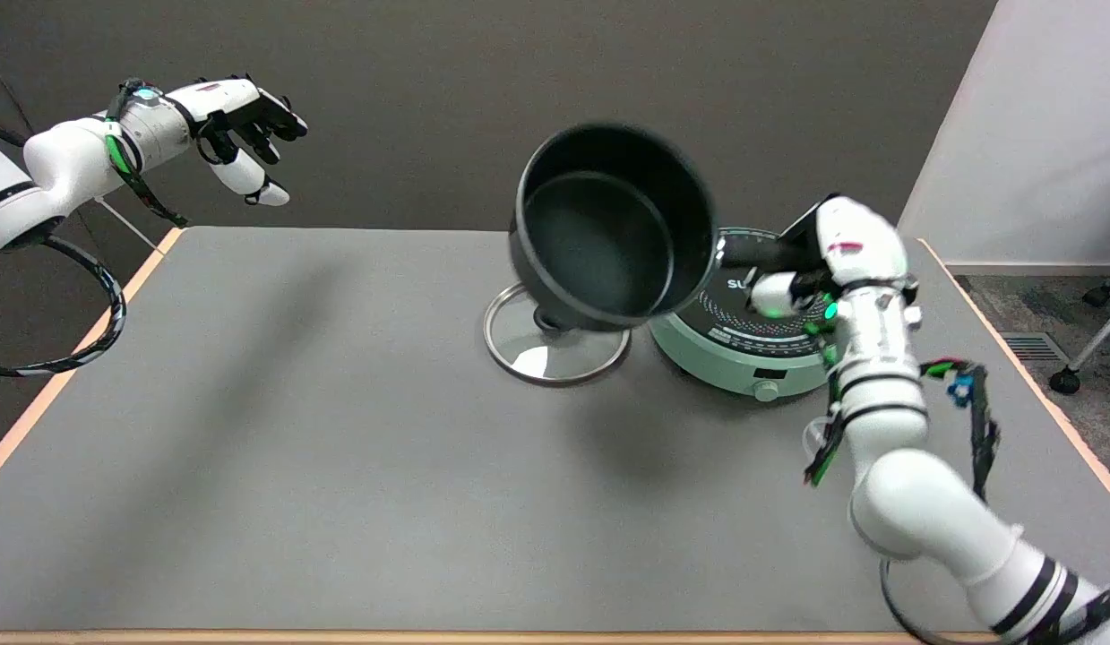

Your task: Place the pot onto the induction cooker.

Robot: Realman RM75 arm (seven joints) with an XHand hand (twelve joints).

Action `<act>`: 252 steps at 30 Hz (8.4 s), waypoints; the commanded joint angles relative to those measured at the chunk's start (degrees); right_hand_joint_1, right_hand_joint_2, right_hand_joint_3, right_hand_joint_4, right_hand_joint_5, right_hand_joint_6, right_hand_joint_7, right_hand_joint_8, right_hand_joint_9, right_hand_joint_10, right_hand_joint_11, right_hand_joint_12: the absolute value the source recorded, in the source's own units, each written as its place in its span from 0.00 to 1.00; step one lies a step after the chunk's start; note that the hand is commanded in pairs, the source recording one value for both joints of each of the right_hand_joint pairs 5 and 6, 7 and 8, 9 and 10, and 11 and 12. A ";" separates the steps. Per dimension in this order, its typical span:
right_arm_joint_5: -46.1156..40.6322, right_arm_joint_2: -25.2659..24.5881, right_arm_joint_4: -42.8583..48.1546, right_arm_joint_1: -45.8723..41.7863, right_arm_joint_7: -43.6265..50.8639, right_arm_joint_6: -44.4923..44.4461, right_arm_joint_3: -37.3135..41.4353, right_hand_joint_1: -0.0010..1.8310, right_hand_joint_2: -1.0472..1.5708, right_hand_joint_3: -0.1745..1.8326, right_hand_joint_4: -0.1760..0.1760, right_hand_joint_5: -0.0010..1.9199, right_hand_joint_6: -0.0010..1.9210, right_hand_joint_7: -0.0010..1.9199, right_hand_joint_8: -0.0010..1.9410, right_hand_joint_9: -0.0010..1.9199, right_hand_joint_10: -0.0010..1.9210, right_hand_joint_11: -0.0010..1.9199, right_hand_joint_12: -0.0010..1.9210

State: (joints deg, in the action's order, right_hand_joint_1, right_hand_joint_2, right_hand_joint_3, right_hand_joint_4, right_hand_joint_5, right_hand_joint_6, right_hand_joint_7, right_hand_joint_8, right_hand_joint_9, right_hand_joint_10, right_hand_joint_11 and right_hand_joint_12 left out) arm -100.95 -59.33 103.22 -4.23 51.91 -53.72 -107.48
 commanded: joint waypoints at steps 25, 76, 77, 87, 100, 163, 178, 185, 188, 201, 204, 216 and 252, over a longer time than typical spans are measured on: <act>-20.50 19.36 -2.57 -15.47 -17.76 6.04 33.51 0.65 0.63 1.00 0.16 0.84 0.84 0.84 0.83 0.84 0.84 0.84 0.84; -53.46 37.46 -16.85 -10.85 6.37 38.28 33.02 0.65 0.61 1.00 0.15 0.83 0.83 0.83 0.82 0.83 0.83 0.83 0.83; -54.75 39.19 -17.28 -11.85 6.15 39.16 33.02 0.65 0.62 1.00 0.15 0.83 0.83 0.83 0.82 0.83 0.83 0.83 0.83; -52.78 41.59 -22.51 -13.63 2.48 51.30 37.72 0.58 0.88 0.81 0.24 0.92 0.92 0.92 0.91 0.92 0.92 0.92 0.92; -37.69 42.79 -34.17 -11.92 -13.24 70.00 37.74 0.54 0.95 0.73 0.27 0.94 0.94 0.94 0.93 0.94 0.94 0.94 0.94; -18.04 41.40 -26.22 -7.48 -12.90 44.34 27.91 0.61 0.77 0.92 0.19 0.88 0.87 0.88 0.87 0.88 0.87 0.88 0.87; -19.81 40.37 -23.83 -7.40 -12.85 41.02 24.47 0.61 0.77 0.93 0.19 0.87 0.87 0.87 0.86 0.87 0.87 0.87 0.87; -19.86 39.17 -21.31 -7.32 -9.52 39.60 26.11 0.62 0.73 0.95 0.18 0.86 0.86 0.86 0.85 0.86 0.86 0.86 0.86; -21.33 39.09 -20.67 -7.27 -7.87 39.52 27.24 0.63 0.70 0.98 0.16 0.85 0.85 0.85 0.84 0.85 0.85 0.85 0.85; -24.92 39.17 -20.04 -7.08 -3.07 39.52 28.95 0.64 0.66 1.00 0.15 0.84 0.84 0.84 0.83 0.84 0.84 0.84 0.84; -25.00 39.17 -20.21 -7.08 -3.07 39.97 28.92 0.64 0.66 1.00 0.15 0.84 0.84 0.84 0.83 0.84 0.84 0.84 0.84; -24.72 39.73 -20.17 7.72 -2.91 40.27 14.23 0.64 0.65 1.00 0.15 0.83 0.83 0.83 0.83 0.83 0.83 0.83 0.83; -29.13 39.96 -31.48 20.89 -2.91 44.24 -3.87 0.65 0.63 1.00 0.14 0.82 0.82 0.82 0.81 0.82 0.82 0.82 0.82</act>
State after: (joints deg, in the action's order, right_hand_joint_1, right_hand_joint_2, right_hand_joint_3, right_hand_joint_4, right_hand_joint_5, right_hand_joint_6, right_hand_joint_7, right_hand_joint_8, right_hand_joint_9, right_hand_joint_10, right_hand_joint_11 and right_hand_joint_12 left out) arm -128.23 -19.22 77.98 13.75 48.92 -10.69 -107.35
